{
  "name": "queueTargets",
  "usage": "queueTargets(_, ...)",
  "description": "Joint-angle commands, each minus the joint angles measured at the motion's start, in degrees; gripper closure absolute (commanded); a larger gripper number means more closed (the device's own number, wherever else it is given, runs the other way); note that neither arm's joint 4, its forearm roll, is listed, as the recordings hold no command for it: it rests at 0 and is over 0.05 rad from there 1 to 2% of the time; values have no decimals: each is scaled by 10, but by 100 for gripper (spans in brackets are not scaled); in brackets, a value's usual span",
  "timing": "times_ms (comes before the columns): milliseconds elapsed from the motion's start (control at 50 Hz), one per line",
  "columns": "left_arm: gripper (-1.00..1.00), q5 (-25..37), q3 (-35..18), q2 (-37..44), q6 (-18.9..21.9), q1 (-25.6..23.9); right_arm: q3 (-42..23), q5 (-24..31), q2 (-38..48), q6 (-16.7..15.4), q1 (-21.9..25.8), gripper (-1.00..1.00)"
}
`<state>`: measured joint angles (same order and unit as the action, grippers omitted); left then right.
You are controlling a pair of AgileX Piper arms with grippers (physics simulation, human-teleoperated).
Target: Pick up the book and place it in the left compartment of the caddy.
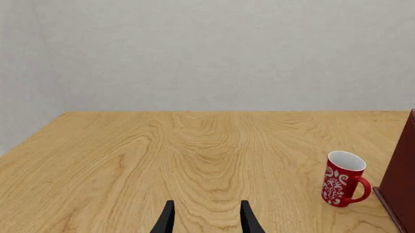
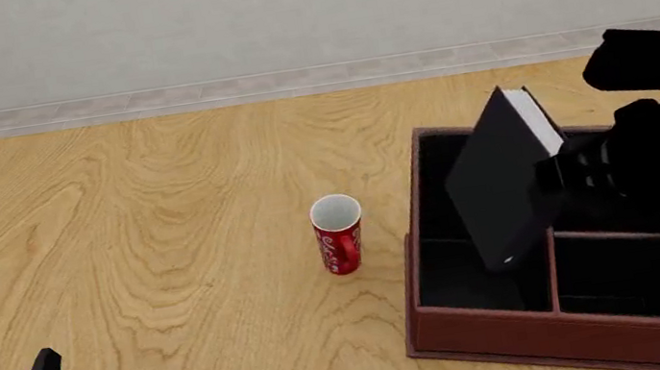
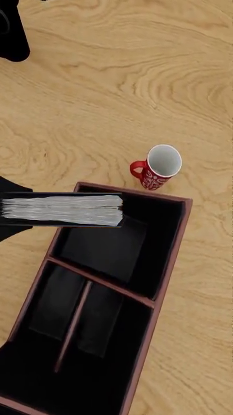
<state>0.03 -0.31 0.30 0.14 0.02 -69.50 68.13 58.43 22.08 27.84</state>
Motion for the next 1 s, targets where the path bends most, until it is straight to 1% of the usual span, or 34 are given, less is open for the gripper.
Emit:
queueTargets(20, -100, -1, 1, 0, 0, 0, -14, -8, 13, 7, -8, 100)
queueTargets(400, -100, -1, 1, 0, 0, 0, -24, -16, 26, 1, -24, 100)
queueTargets(540, -100, -1, 1, 0, 0, 0, -14, -30, 34, 2, -27, 100)
queueTargets(560, -100, -1, 1, 0, 0, 0, -10, -34, 34, 7, -25, 100)
queueTargets(640, -100, -1, 1, 0, 0, 0, -8, -37, 35, 7, -25, 100)
queueTargets(700, -100, -1, 1, 0, 0, 0, 6, -50, 37, 12, -23, 100)
queueTargets(960, -100, -1, 1, 0, 0, 0, 7, -61, 49, 10, -30, 100)
queueTargets(1000, -100, -1, 1, 0, 0, 0, 4, -61, 52, 4, -36, 100)
